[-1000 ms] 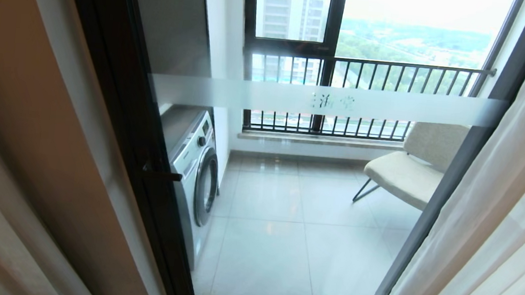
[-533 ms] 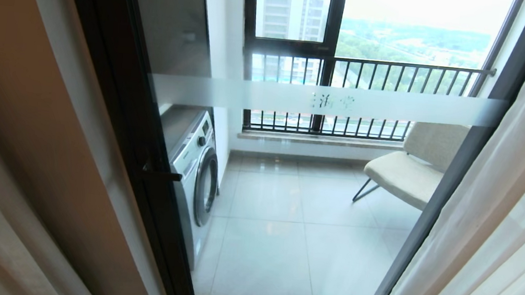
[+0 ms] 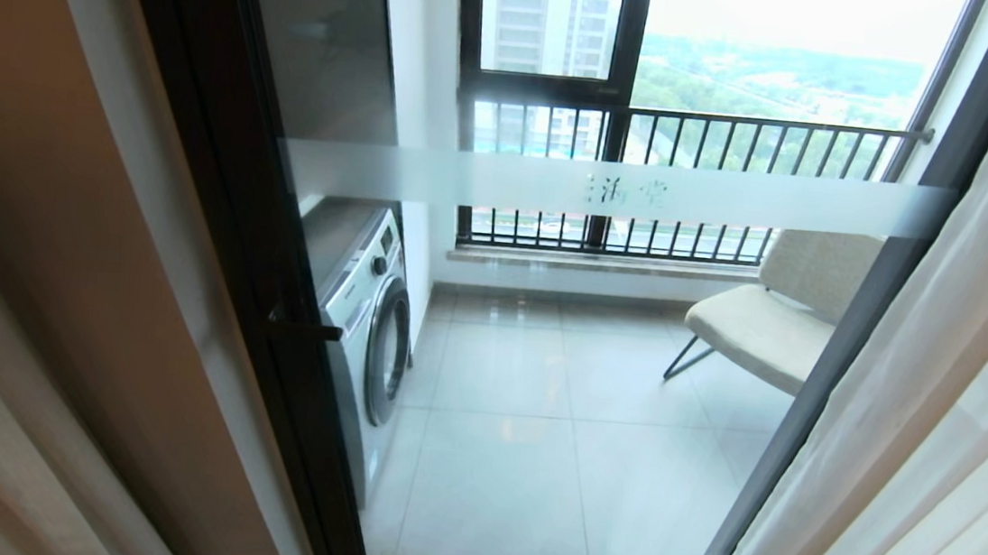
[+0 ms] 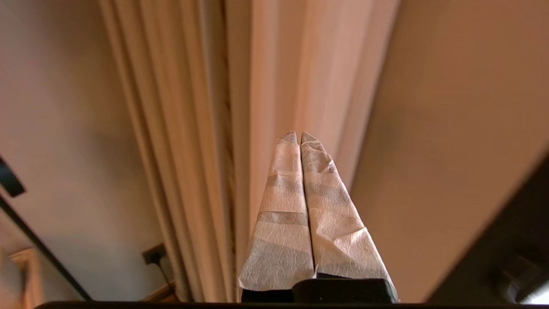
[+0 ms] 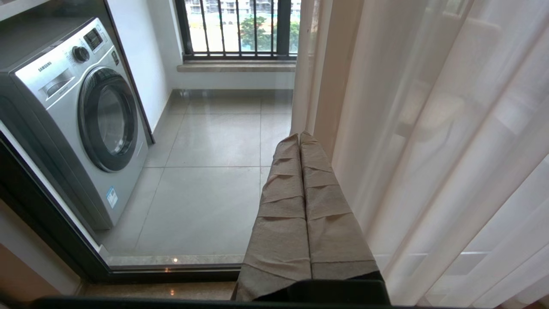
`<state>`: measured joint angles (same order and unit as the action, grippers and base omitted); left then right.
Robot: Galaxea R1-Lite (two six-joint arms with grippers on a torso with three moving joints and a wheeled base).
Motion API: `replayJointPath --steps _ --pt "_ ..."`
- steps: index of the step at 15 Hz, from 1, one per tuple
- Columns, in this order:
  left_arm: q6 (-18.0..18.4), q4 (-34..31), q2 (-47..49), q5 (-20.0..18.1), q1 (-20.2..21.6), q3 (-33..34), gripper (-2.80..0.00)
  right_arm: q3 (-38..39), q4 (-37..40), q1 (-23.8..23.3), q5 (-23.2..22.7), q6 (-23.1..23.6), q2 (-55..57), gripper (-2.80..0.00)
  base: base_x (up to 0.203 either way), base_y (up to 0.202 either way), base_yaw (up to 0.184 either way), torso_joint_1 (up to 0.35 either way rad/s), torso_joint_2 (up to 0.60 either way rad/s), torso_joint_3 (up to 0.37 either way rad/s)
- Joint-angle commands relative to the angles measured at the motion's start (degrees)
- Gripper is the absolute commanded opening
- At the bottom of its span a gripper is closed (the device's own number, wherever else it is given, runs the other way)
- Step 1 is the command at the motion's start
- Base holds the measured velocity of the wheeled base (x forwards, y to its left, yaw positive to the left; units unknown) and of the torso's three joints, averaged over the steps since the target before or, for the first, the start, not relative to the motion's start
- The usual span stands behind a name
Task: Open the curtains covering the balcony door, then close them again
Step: Close the inner curtains on both sides
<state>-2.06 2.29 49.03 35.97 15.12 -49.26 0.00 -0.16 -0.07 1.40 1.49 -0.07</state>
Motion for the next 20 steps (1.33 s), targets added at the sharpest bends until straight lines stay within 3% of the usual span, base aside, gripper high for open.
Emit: replayJointPath --steps 1,3,6,7,14,20 --pt "0.03 2.31 11.24 -4.28 10.57 -4.08 -2.8 0.0 -0.02 -0.01 0.0 0.02 0.07 -2.8 0.0 0.0 0.0 0.0 0.0 0.0" --pt "0.04 3.68 16.14 -8.28 15.18 -7.75 -2.8 0.0 -0.02 -0.01 0.0 0.09 0.07 -2.8 0.0 0.0 0.0 0.0 0.0 0.0" --pt "-0.21 6.17 20.48 -10.34 17.56 -9.97 -2.8 0.0 -0.02 -0.01 0.0 0.07 0.07 -2.8 0.0 0.0 0.0 0.0 0.0 0.0" --pt "-0.22 7.71 21.42 -10.39 17.73 -9.98 0.0 0.0 -0.02 -0.02 0.0 0.01 0.07 -2.8 0.0 0.0 0.0 0.0 0.0 0.0" --pt "-0.22 12.34 26.79 -11.1 18.27 -9.9 0.0 0.0 -0.02 -0.02 0.0 0.09 0.07 -2.8 0.0 0.0 0.0 0.0 0.0 0.0" --pt "-0.36 18.31 33.84 -20.11 19.88 -11.16 0.0 0.0 -0.02 -0.01 0.0 0.09 0.07 -2.8 0.0 0.0 0.0 0.0 0.0 0.0"
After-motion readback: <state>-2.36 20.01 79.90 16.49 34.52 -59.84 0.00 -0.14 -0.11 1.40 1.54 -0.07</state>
